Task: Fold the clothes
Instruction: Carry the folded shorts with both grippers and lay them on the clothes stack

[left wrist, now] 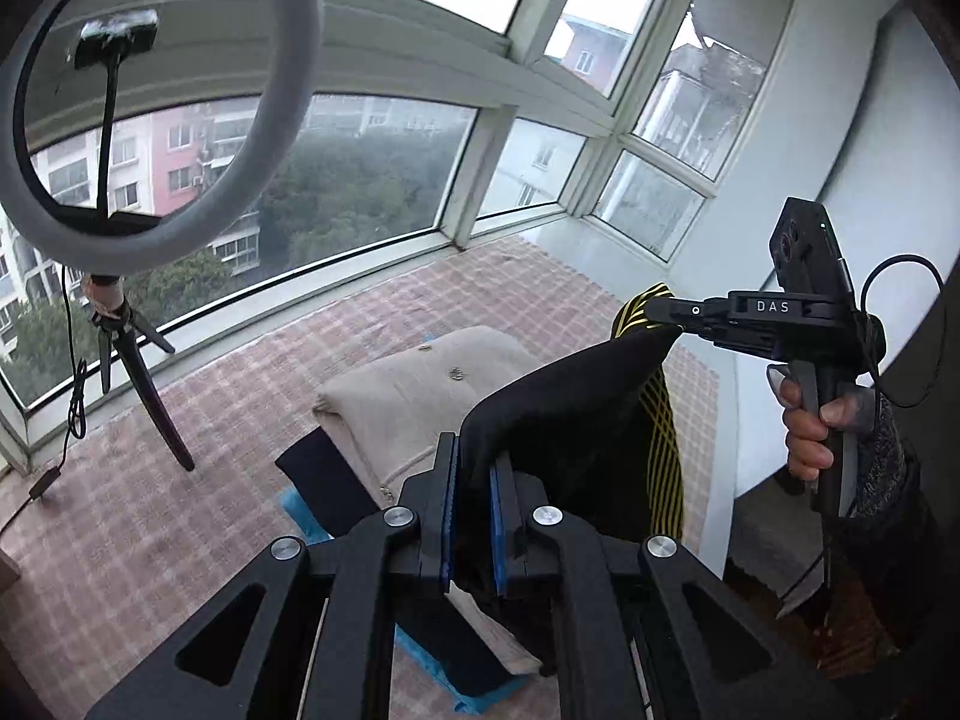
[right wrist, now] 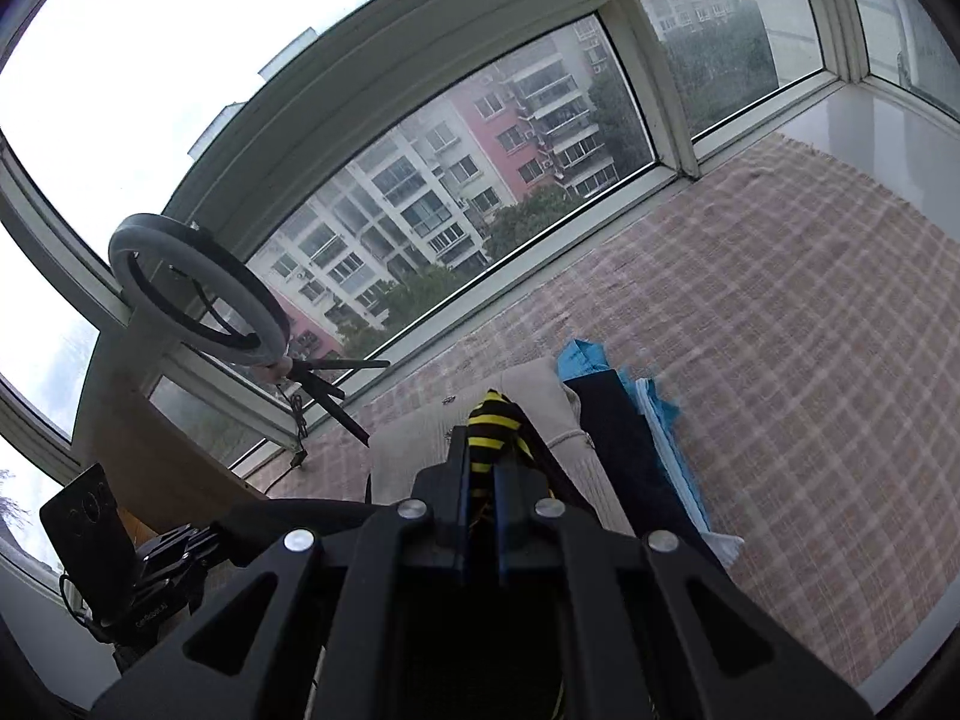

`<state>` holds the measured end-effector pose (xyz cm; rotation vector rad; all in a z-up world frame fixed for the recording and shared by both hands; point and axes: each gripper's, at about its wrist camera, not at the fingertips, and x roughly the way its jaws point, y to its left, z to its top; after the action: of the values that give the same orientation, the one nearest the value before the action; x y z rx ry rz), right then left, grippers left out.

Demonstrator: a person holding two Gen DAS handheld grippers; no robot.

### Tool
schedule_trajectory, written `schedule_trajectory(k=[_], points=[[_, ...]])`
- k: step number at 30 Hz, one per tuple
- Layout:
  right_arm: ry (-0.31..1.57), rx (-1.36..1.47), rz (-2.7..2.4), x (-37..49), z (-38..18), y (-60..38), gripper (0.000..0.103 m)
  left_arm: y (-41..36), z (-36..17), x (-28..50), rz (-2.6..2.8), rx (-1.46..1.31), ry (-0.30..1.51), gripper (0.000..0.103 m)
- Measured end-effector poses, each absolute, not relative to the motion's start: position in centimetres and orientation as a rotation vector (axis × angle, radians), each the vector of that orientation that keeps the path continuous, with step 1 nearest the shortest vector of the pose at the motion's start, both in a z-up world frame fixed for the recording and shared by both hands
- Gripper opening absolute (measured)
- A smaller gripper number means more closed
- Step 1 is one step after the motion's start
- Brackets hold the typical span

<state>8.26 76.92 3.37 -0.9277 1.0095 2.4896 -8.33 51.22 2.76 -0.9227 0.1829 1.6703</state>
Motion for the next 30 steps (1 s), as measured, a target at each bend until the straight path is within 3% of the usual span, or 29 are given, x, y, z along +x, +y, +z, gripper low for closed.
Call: schedule_trajectory(k=[14,19,21,23,27,30], points=[[1.177,-1.111,2.362,-0.1,-5.1,83.4,0.007,55.7,-4.6,-13.7,1.635,-1.087,0.219,0.008],[1.347,-1.124,2.301,0.3,-5.6,85.6,0.020,56.5,-6.0,-13.8,1.614,-1.099,0.240,0.008],[1.416,-1.081,2.307,1.1,-4.8,86.7,0.034,56.5,-6.1,-13.7,1.613,-1.100,0.242,0.008],[1.493,-0.999,2.317,2.7,-3.5,88.2,0.034,56.3,-6.1,-14.0,1.605,-1.113,0.233,0.008],[1.287,-0.905,2.473,4.6,0.2,87.4,0.034,55.7,-5.9,-15.1,1.599,-1.162,0.177,0.014],[1.017,-1.028,2.639,3.0,1.3,82.8,0.034,54.7,-4.8,-15.9,1.656,-1.156,0.159,0.018]])
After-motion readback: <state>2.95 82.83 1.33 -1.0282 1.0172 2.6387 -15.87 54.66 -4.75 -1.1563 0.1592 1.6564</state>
